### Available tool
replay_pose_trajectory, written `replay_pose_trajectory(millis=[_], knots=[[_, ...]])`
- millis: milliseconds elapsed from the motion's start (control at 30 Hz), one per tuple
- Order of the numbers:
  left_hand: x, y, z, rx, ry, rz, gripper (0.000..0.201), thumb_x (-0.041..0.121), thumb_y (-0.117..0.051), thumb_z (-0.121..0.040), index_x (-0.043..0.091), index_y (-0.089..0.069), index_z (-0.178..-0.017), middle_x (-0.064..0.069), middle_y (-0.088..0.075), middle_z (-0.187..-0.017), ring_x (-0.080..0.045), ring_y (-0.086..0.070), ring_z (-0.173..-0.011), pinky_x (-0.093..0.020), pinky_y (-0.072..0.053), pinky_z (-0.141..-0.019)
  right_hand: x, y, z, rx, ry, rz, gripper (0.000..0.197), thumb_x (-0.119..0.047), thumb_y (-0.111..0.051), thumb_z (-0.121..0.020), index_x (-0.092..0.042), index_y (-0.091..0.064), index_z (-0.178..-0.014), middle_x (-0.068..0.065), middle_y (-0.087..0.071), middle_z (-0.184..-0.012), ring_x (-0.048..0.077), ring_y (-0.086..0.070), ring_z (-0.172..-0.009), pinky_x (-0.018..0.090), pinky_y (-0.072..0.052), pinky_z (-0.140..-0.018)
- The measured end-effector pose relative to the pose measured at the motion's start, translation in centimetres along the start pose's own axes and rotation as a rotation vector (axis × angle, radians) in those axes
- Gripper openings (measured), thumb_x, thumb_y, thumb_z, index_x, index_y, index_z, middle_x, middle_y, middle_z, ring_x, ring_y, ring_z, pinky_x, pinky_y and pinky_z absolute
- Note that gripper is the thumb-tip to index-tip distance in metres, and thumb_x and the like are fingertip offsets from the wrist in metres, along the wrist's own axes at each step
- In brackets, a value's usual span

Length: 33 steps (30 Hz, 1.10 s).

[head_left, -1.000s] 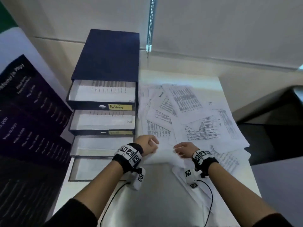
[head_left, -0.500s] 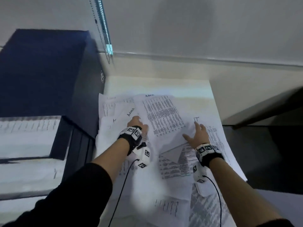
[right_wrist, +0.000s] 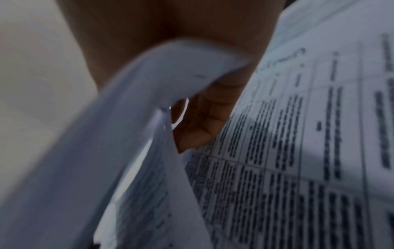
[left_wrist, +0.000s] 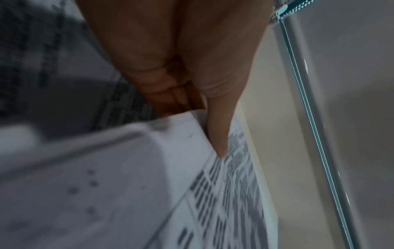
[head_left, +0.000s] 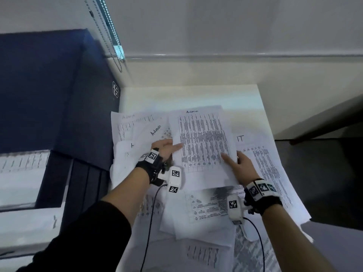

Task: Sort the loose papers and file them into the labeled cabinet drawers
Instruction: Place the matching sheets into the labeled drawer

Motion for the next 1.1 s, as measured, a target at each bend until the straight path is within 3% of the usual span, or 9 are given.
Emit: replay_pose_trajectory(millis=[133,267,400,500,667,733,867,1000,1100], knots=[[-2.5,0.5,2.3,-0.155,0.030,-0.027,0.074,0.045,-0.097,-0.041,0.021,-0.072,-0.107,0.001,-0.076,-0.101,-0.017,-0.072,-0.092,-0.039,-0.057,-0.089,1.0,0.4,1.3,0.121,-0.074,-0.124,0.051,-0.044,-0.084,-0.067,-0.011,-0.065,-0.101,0.002,-0.074,-0.088,0.020,-0.071,-0.081,0.036,-0.059,-0.070],[-4.2,2.7,4.5,-0.019,-0.063,-0.089,0.045,0.057,-0.083,-0.063,0.020,-0.059,-0.071,0.004,-0.055,-0.062,-0.014,-0.049,-0.056,-0.024,-0.040,-0.058,1.9,-0.6,3.6,0.091,-0.114,-0.143,0.037,-0.037,-0.088,-0.064,-0.009,-0.076,-0.084,0.005,-0.076,-0.077,0.027,-0.074,-0.074,0.042,-0.061,-0.072],[-5.6,5.6,5.7,0.131,-0.131,-0.047,0.039,0.054,-0.069,-0.082,0.021,-0.050,-0.072,-0.001,-0.030,-0.060,-0.014,-0.028,-0.057,-0.026,-0.022,-0.055,3.6,0.4,6.7,0.214,-0.151,-0.168,0.020,-0.022,-0.082,-0.076,-0.011,-0.069,-0.065,-0.003,-0.067,-0.055,0.021,-0.062,-0.057,0.030,-0.053,-0.057],[-6.9,8.1,6.6,0.186,-0.134,-0.062,0.040,0.049,-0.068,-0.085,0.018,-0.048,-0.070,-0.002,-0.029,-0.060,-0.016,-0.027,-0.058,-0.027,-0.020,-0.054,6.3,1.0,8.3,0.278,-0.228,-0.128,0.016,-0.023,-0.082,-0.077,-0.010,-0.074,-0.081,0.008,-0.074,-0.072,0.028,-0.068,-0.068,0.045,-0.060,-0.067],[-9.7,9.8,5.5,0.206,-0.086,-0.060,0.081,0.081,-0.074,-0.047,0.013,-0.073,-0.091,-0.001,-0.072,-0.087,-0.021,-0.066,-0.076,-0.030,-0.055,-0.079,5.5,-0.7,9.9,0.215,-0.192,-0.104,0.021,-0.024,-0.077,-0.082,-0.004,-0.070,-0.083,0.024,-0.071,-0.085,0.028,-0.066,-0.073,0.045,-0.057,-0.071],[-8.6,9.7,6.8,0.187,-0.071,-0.065,0.079,0.062,-0.082,-0.061,0.001,-0.070,-0.109,-0.016,-0.072,-0.105,-0.030,-0.069,-0.097,-0.040,-0.055,-0.091,3.8,-1.5,10.2,0.192,-0.143,-0.135,0.006,-0.016,-0.069,-0.088,-0.011,-0.070,-0.086,0.016,-0.073,-0.085,0.029,-0.068,-0.075,0.038,-0.056,-0.068],[-7.7,6.7,8.6,-0.110,-0.036,-0.143,0.013,0.019,-0.067,-0.091,0.008,-0.071,-0.097,-0.009,-0.073,-0.092,-0.018,-0.064,-0.075,-0.030,-0.057,-0.081,2.5,-3.8,9.8,0.130,-0.097,-0.030,0.016,-0.024,-0.069,-0.089,-0.012,-0.069,-0.099,0.006,-0.072,-0.088,0.024,-0.069,-0.081,0.039,-0.058,-0.076],[-8.0,2.7,9.5,-0.308,0.001,-0.279,0.022,-0.007,-0.050,-0.091,0.006,-0.068,-0.092,0.004,-0.064,-0.066,-0.007,-0.053,-0.055,-0.015,-0.047,-0.055,2.4,-5.9,10.0,0.097,-0.113,0.011,0.025,-0.023,-0.068,-0.090,-0.012,-0.065,-0.112,0.004,-0.069,-0.095,0.020,-0.066,-0.087,0.027,-0.053,-0.070],[-7.7,1.8,9.3,-0.367,0.014,-0.355,0.031,-0.016,-0.041,-0.088,0.000,-0.067,-0.093,-0.005,-0.061,-0.080,-0.011,-0.048,-0.054,-0.014,-0.042,-0.042,2.9,-5.4,10.2,0.170,-0.143,-0.038,0.026,-0.015,-0.074,-0.083,-0.010,-0.065,-0.107,0.004,-0.069,-0.092,0.021,-0.066,-0.083,0.027,-0.052,-0.066]])
Point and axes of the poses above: each hand's wrist, its own z-axis away from the middle knuckle, its own y-axis out of the back of the hand, x = y × z, the point moved 4 cm from there along -z, towards the middle knuckle
